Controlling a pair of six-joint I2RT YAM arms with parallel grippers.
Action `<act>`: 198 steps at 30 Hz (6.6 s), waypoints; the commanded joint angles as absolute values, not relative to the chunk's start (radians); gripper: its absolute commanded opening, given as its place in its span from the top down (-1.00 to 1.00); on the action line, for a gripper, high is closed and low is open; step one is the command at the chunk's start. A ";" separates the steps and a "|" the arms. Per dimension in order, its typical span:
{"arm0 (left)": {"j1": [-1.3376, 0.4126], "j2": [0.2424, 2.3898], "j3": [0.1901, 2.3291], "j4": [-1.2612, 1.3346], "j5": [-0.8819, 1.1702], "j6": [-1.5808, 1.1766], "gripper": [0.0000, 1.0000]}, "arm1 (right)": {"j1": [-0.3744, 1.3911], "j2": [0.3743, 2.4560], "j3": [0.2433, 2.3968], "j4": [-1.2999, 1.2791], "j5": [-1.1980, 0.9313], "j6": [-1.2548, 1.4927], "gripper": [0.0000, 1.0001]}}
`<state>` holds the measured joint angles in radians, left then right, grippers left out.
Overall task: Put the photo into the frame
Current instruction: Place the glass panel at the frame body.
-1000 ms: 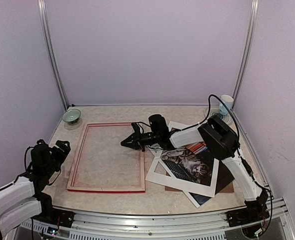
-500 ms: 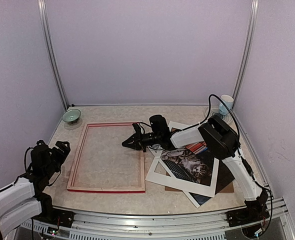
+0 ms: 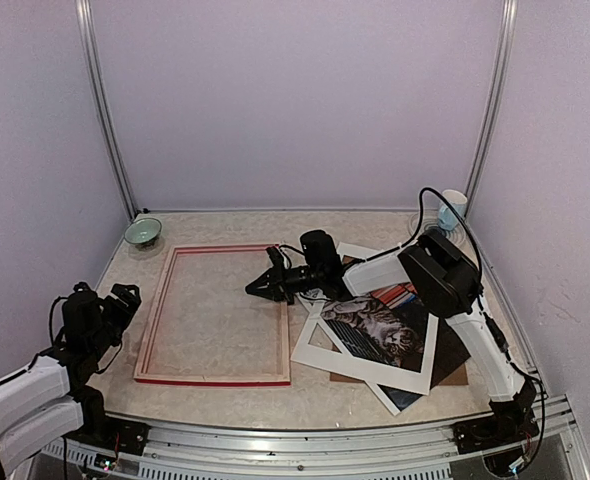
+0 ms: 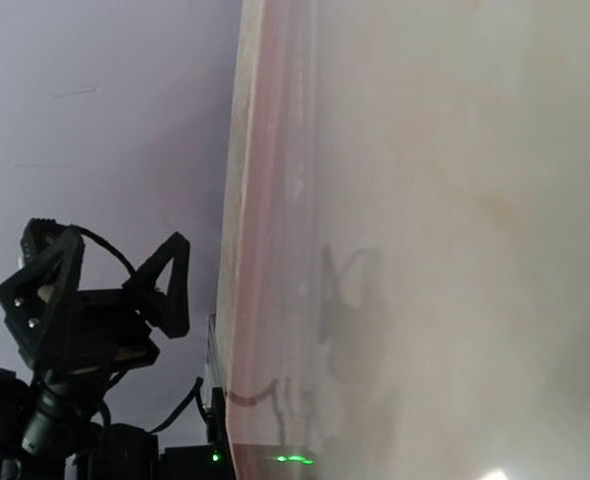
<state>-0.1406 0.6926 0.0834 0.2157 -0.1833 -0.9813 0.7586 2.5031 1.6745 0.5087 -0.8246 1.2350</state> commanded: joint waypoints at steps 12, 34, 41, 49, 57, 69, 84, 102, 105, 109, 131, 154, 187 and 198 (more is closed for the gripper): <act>-0.137 0.686 0.072 0.221 -0.178 -0.982 -0.98 | 0.744 2.462 1.651 0.479 -0.817 1.222 1.00; -0.137 0.695 0.066 0.231 -0.175 -0.982 -0.98 | 0.724 2.495 1.675 0.523 -0.845 1.256 1.00; -0.137 0.714 0.062 0.253 -0.159 -0.986 -0.98 | 0.724 2.513 1.666 0.617 -0.877 1.320 1.00; -0.137 0.745 0.053 0.286 -0.141 -0.989 -0.98 | 0.719 2.542 1.629 0.821 -0.909 1.467 1.00; -0.143 0.771 0.050 0.314 -0.132 -0.993 -0.98 | 0.719 2.539 1.659 0.710 -0.887 1.389 1.00; -0.176 0.841 0.051 0.376 -0.134 -0.992 -0.98 | 0.719 2.568 1.704 0.653 -0.891 1.360 1.00; -0.216 0.932 0.062 0.426 -0.156 -1.002 -0.98 | 0.718 2.548 1.692 0.622 -0.923 1.362 0.99; -0.240 0.948 0.059 0.436 -0.172 -1.014 -0.98 | 0.718 2.548 1.672 0.612 -0.932 1.375 0.99; -0.246 0.949 0.058 0.437 -0.175 -1.014 -0.98 | 0.718 2.557 1.676 0.631 -0.924 1.384 0.99; -0.249 0.950 0.059 0.436 -0.177 -1.015 -0.98 | 0.717 2.561 1.664 0.712 -0.922 1.411 0.99; -0.266 0.980 0.056 0.462 -0.181 -1.019 -0.98 | 0.727 2.602 1.647 0.862 -0.923 1.538 0.89; -0.282 0.998 0.049 0.483 -0.177 -1.027 -0.98 | 0.749 2.629 1.678 0.843 -0.893 1.546 0.89; -0.342 1.099 0.058 0.557 -0.179 -1.052 -0.98 | 0.758 2.586 1.647 0.738 -0.821 1.555 0.91; -0.360 1.122 0.058 0.572 -0.183 -1.059 -0.98 | 0.755 2.590 1.650 0.771 -0.794 1.614 0.91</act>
